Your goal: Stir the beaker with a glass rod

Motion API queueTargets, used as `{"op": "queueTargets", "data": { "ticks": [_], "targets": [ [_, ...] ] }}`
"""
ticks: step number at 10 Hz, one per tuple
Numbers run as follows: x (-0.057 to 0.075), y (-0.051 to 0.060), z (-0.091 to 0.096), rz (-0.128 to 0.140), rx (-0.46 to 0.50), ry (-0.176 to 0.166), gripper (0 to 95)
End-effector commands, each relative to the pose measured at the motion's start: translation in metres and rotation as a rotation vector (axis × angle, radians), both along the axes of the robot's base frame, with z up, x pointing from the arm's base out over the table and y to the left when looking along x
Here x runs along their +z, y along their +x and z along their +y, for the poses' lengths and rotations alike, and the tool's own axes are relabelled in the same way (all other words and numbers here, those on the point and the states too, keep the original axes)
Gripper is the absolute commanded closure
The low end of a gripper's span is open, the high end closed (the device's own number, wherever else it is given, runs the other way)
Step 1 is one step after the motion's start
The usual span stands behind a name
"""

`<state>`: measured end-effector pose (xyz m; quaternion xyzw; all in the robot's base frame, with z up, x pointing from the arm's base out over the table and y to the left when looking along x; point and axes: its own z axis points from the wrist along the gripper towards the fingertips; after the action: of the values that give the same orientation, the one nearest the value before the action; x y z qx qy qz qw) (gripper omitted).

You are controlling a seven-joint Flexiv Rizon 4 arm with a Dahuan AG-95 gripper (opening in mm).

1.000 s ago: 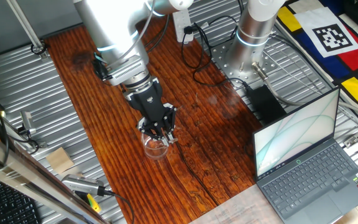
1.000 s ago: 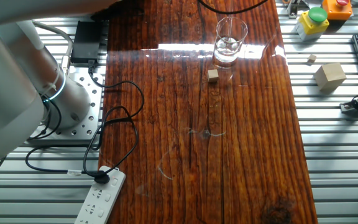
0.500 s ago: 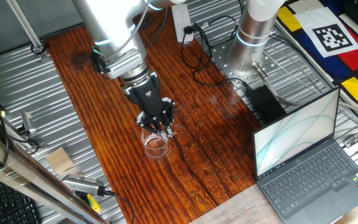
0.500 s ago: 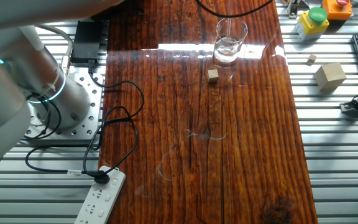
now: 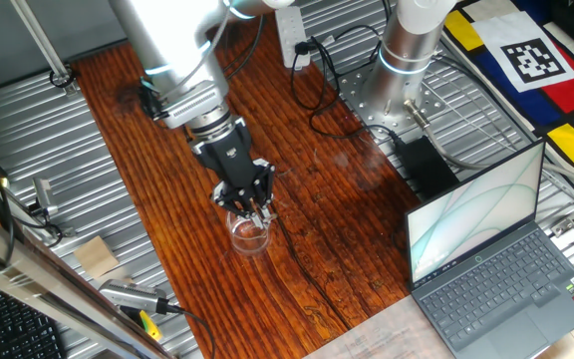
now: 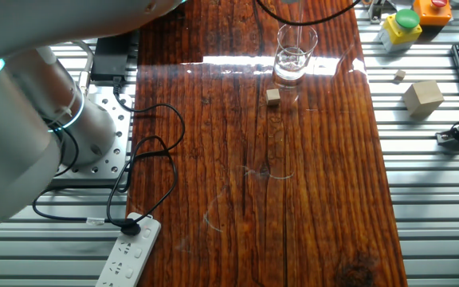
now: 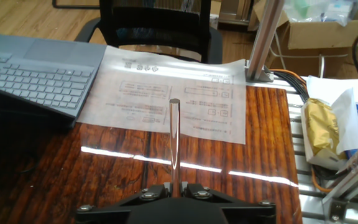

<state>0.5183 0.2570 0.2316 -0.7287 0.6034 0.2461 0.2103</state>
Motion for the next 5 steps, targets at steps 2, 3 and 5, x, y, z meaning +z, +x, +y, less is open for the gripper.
{"op": "queueTargets", "data": {
  "ticks": [2, 3, 5],
  "targets": [
    [-0.0018, -0.0009, 0.0008, -0.011, 0.005, -0.003, 95.0],
    [-0.0029, -0.0007, 0.0024, -0.013, 0.007, -0.002, 95.0],
    [-0.0053, -0.0014, 0.0045, -0.017, 0.006, -0.003, 95.0]
  ]
}}
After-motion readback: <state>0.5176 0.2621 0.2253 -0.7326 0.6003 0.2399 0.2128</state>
